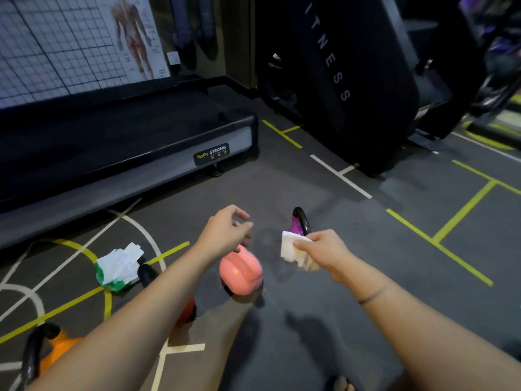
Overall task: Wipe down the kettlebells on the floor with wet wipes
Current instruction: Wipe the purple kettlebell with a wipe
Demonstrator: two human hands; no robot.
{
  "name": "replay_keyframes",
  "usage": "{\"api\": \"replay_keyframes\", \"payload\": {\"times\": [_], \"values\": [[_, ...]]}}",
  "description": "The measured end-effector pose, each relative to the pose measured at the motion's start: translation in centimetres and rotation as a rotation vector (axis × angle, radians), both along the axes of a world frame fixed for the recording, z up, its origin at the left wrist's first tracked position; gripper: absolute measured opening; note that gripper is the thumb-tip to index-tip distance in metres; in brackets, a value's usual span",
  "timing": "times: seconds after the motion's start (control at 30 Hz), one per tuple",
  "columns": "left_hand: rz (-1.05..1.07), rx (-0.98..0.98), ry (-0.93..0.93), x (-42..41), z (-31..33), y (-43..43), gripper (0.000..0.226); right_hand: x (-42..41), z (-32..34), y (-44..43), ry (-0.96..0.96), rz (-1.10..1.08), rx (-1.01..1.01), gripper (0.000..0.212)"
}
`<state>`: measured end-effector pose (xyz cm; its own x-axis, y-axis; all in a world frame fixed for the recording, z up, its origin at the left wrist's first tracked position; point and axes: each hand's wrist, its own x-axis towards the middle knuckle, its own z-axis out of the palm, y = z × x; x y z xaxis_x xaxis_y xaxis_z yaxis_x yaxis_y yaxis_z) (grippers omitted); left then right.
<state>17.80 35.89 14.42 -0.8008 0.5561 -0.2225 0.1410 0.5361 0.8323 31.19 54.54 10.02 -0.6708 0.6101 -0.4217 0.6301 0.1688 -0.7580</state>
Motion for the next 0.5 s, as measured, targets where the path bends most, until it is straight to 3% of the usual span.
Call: {"api": "replay_keyframes", "payload": {"times": [0.07,0.2,0.3,0.5], "values": [[-0.052,-0.072,0.011,-0.5,0.6,2.7,0.012,0.5,0.4,3.1,-0.016,-0.064,0.067,0.024],[-0.394,-0.334,0.333,-2.2,3.8,8.1,0.011,0.9,2.3,7.9,-0.02,-0.095,0.188,0.025],[-0.541,-0.42,0.461,-3.2,5.3,11.2,0.014,0.5,3.0,9.8,-0.072,-0.007,0.321,0.026],[-0.638,-0.412,0.481,-4.4,3.0,10.9,0.019,-4.3,1.8,10.8,-0.114,0.127,0.395,0.024]]}}
